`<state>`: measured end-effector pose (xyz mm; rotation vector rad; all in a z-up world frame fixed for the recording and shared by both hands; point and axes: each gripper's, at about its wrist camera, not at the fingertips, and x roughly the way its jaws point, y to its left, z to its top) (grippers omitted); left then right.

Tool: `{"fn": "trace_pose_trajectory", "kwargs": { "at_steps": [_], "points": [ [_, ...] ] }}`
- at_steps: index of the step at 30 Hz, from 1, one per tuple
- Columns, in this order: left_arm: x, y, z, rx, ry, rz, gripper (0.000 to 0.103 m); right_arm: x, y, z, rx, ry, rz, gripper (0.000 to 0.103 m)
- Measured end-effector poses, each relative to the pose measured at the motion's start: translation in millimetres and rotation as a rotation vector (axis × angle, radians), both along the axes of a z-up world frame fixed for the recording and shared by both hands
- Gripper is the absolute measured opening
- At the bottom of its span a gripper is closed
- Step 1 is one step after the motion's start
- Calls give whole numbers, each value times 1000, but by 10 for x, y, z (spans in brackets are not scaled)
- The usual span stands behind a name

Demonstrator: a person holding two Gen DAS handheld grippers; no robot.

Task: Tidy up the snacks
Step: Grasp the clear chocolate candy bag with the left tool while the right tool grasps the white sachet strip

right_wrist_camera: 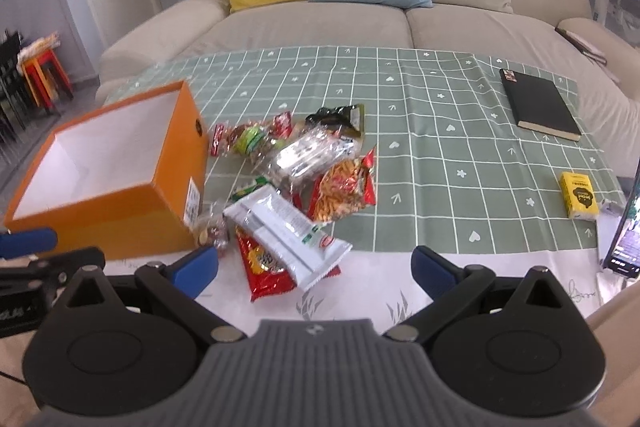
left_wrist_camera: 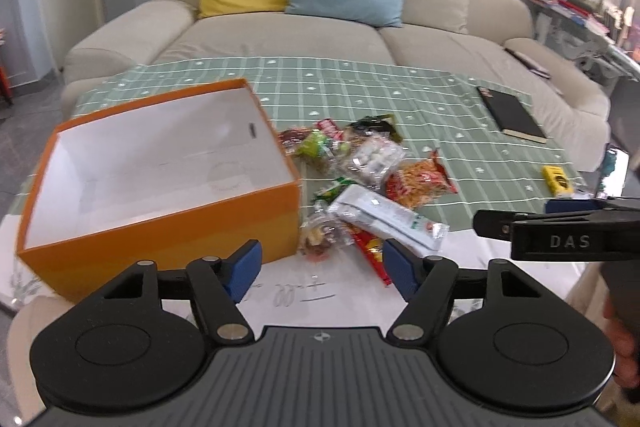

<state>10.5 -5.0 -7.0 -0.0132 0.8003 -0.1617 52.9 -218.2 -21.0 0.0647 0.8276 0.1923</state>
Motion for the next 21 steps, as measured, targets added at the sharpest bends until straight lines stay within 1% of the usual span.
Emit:
{"fn": "trace_pose_trajectory", "kwargs": {
  "at_steps": [2, 5, 6, 7, 9, 11, 14, 15, 16, 17, 19, 21],
  "points": [
    [48, -19, -20, -14, 8, -29, 73, 25, -32, -44, -1, -21, 14, 99],
    [121, -47, -94, -68, 40, -72, 61, 51, -50, -110, -9, -56, 46, 99],
    [143, -53, -123, -73, 49, -78, 56, 73, -52, -139, -17, -56, 55, 99],
    [169, -76, -155, -71, 58, -83, 53, 96, -55, -175, -16, -54, 72, 99],
    [209, -105, -206, -75, 72, -95, 52, 133, -87, -247, 1, -49, 95, 99],
    [241, -119, -256, -102, 92, -109, 52, 160, -123, -328, 15, -33, 89, 99],
    [290, -151, -339, -118, 113, -115, 59, 203, -160, -464, 23, 1, 84, 98],
    [311, -170, -368, -111, 113, -115, 60, 211, -156, -498, 18, 8, 87, 97],
    [333, -183, -397, -95, 112, -112, 61, 232, -145, -532, 8, 19, 91, 90],
    [362, -195, -431, -70, 109, -106, 61, 251, -132, -558, 5, 30, 101, 88],
    [429, -221, -484, -21, 99, -103, 62, 306, -84, -592, 7, 39, 134, 88],
    [484, -231, -532, 0, 89, -109, 62, 369, 6, -605, -20, 27, 186, 88]
  ]
}}
